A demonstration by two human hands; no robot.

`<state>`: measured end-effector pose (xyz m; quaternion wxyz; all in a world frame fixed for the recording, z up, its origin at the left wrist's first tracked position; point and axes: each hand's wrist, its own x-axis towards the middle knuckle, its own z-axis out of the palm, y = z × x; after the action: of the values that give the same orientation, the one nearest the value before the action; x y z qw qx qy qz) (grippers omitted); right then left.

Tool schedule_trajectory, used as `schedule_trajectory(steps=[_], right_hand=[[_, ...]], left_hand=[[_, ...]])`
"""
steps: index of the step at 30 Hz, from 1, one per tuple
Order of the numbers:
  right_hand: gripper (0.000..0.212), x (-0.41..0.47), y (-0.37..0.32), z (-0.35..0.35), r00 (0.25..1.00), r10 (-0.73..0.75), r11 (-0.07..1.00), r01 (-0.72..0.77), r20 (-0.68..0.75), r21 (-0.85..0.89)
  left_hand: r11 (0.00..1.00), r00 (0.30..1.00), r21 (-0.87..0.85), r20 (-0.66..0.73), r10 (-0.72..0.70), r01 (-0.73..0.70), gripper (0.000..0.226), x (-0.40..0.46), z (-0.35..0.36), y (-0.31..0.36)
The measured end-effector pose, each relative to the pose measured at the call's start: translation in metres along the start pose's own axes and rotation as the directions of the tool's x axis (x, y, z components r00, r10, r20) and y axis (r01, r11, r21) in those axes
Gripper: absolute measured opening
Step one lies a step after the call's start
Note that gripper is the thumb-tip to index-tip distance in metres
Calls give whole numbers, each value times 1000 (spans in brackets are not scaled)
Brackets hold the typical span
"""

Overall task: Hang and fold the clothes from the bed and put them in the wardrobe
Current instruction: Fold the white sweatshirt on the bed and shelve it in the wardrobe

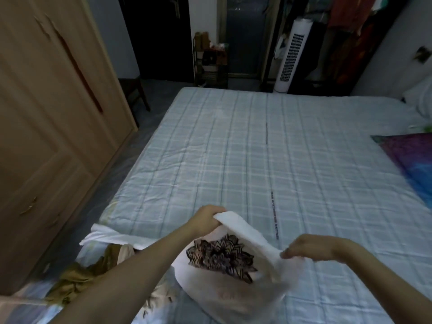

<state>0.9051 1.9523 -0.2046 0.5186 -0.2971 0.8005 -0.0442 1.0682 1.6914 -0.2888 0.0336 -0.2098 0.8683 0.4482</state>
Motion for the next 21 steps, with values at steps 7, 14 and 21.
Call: schedule_trajectory(steps=[7, 14, 21], right_hand=[[75, 45, -50, 19, 828, -412, 904, 425, -380, -52], [13, 19, -59, -17, 811, -446, 834, 530, -378, 154], [47, -15, -38, -28, 794, -438, 649, 604, -422, 463]], left_hand=[[834, 888, 314, 240, 392, -454, 52, 11, 1, 85], [998, 987, 20, -148, 64, -61, 64, 2, -33, 32], [964, 984, 246, 122, -129, 96, 28, 6, 22, -33]])
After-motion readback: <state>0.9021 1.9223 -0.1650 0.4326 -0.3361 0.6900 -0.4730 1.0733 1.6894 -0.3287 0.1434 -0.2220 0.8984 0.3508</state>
